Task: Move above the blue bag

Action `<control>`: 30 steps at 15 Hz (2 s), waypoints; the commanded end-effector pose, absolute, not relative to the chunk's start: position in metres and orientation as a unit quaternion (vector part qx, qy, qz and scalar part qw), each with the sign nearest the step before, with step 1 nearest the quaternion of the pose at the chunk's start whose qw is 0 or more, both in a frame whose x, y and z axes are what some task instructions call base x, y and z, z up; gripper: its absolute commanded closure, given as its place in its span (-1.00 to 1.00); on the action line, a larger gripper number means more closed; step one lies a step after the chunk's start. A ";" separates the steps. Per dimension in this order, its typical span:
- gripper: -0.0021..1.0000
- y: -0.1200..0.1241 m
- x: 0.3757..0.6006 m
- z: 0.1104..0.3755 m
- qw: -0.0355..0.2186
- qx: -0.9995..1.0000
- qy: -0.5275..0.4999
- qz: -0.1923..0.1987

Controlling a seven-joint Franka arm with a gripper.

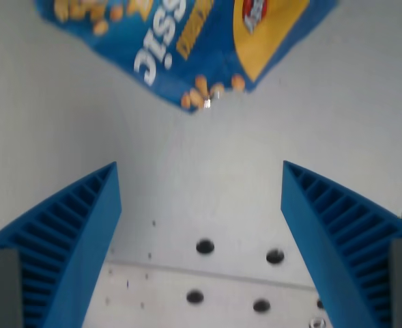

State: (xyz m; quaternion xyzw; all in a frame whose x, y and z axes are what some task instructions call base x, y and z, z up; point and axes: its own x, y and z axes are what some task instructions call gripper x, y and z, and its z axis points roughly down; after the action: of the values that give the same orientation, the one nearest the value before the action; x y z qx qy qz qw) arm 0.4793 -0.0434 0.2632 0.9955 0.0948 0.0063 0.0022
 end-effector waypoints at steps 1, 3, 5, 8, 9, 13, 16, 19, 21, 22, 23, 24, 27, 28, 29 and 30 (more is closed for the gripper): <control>-1.00 -0.038 0.497 0.258 -0.002 0.999 0.047 0.000; -1.00 -0.036 0.506 0.252 -0.002 0.999 0.040 0.005; -1.00 -0.034 0.516 0.246 -0.002 0.999 0.033 0.007; -1.00 -0.031 0.531 0.237 -0.001 1.000 0.024 0.007; -1.00 -0.031 0.536 0.234 -0.001 1.000 0.021 0.008; -1.00 -0.027 0.554 0.223 0.000 1.000 0.013 0.008; -1.00 -0.024 0.566 0.216 0.002 1.000 0.009 0.010; -1.00 -0.022 0.575 0.210 0.003 1.000 0.007 0.014; -1.00 -0.021 0.580 0.207 0.004 1.000 0.008 0.016; -1.00 -0.020 0.582 0.206 0.005 1.000 0.008 0.016; -1.00 -0.019 0.584 0.205 0.005 1.000 0.008 0.016; -1.00 -0.019 0.585 0.204 0.005 1.000 0.008 0.016; -1.00 -0.018 0.589 0.201 0.006 1.000 0.013 0.015; -1.00 -0.018 0.590 0.201 0.007 1.000 0.013 0.014; -1.00 -0.017 0.590 0.201 0.007 1.000 0.013 0.014; -1.00 -0.017 0.591 0.200 0.007 1.000 0.014 0.014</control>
State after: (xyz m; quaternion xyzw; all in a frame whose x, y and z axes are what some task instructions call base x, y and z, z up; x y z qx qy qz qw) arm 0.5828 -0.0202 0.2004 0.9994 0.0285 0.0175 0.0018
